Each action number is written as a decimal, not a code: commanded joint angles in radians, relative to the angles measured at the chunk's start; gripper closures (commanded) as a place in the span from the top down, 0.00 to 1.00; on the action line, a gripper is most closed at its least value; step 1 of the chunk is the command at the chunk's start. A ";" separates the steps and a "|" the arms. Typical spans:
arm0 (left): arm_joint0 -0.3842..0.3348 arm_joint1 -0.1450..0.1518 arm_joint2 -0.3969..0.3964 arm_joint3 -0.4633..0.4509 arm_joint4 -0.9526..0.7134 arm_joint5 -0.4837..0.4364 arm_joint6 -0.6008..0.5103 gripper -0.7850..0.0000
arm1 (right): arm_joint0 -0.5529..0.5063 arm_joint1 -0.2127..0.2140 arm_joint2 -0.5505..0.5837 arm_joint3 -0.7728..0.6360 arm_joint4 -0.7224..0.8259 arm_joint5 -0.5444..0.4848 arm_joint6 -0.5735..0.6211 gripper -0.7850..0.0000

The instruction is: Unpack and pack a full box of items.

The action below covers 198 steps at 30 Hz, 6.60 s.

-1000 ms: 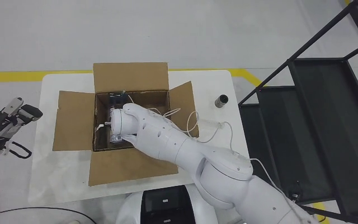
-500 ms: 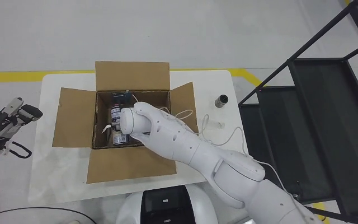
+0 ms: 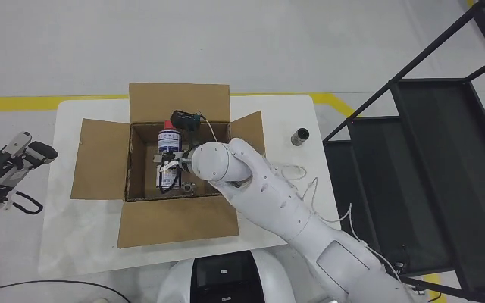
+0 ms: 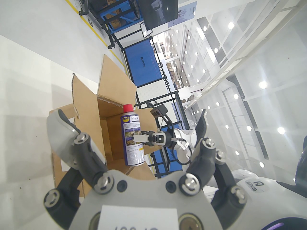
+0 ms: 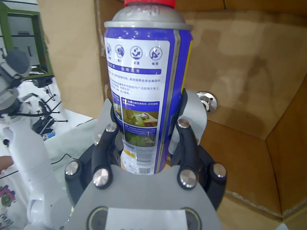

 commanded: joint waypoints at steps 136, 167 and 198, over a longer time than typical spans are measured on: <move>0.000 0.000 0.000 0.000 0.000 0.000 0.000 1.00 | -0.719 0.204 1.070 0.135 -0.195 -1.625 -0.856 0.00; 0.000 0.000 0.000 0.000 0.000 0.000 0.000 1.00 | -0.613 0.243 0.954 0.441 -1.173 -1.345 -1.952 0.00; 0.000 0.000 0.000 0.000 0.000 0.000 0.000 1.00 | -0.270 0.253 0.821 1.131 -1.161 -0.855 -2.209 0.00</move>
